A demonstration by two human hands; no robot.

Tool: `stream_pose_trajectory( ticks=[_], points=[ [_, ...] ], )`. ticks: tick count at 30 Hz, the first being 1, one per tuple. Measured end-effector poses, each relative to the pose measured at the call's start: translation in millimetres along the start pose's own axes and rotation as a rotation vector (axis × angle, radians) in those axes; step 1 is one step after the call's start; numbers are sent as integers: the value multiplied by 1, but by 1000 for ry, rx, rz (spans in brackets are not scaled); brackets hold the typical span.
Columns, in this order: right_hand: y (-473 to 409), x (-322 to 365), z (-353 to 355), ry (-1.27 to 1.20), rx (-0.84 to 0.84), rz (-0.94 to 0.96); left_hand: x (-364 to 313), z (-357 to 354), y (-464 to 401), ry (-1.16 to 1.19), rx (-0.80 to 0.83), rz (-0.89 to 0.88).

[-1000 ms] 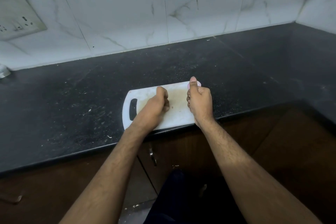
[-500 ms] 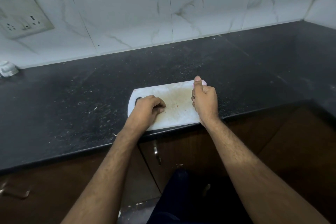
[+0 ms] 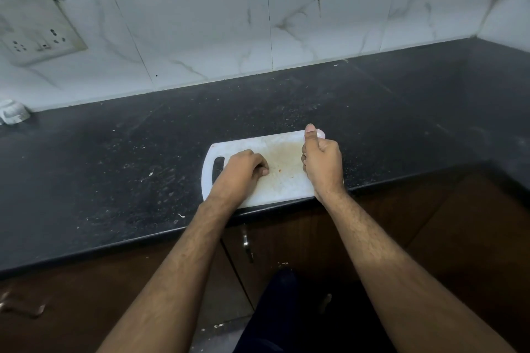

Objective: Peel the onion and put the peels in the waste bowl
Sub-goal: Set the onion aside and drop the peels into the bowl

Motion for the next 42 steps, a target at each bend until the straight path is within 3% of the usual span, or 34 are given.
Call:
stream_pose_trajectory(
  ticks=[6, 20, 27, 32, 37, 42],
  points=[
    [1, 2, 1, -12, 8, 7, -31, -16, -18, 85, -54, -25],
    [-5, -4, 0, -7, -2, 6, -22, -12, -11, 49, -179, 108],
    [-6, -6, 0, -15, -2, 7, -29, -20, -14, 21, -49, 55],
    [-4, -4, 1, -19, -6, 32, -50, -27, -7, 56, -96, -65],
    [-5, -3, 0, -24, -5, 13, -48, -26, -3, 50, -136, -33],
    [-5, -3, 0, -7, -16, 23, -51, -25, -2, -105, -69, -71]
  ],
)
Point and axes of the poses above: each hand's wrist, its own y-axis away from the middle knuckle, its own z-axis out of the back of the hand, x = y × z, the point moved 5 cm from there along -y, towards the middle knuckle, and after that the axes turned 13 degrees about -z, right-handed, at the moved point
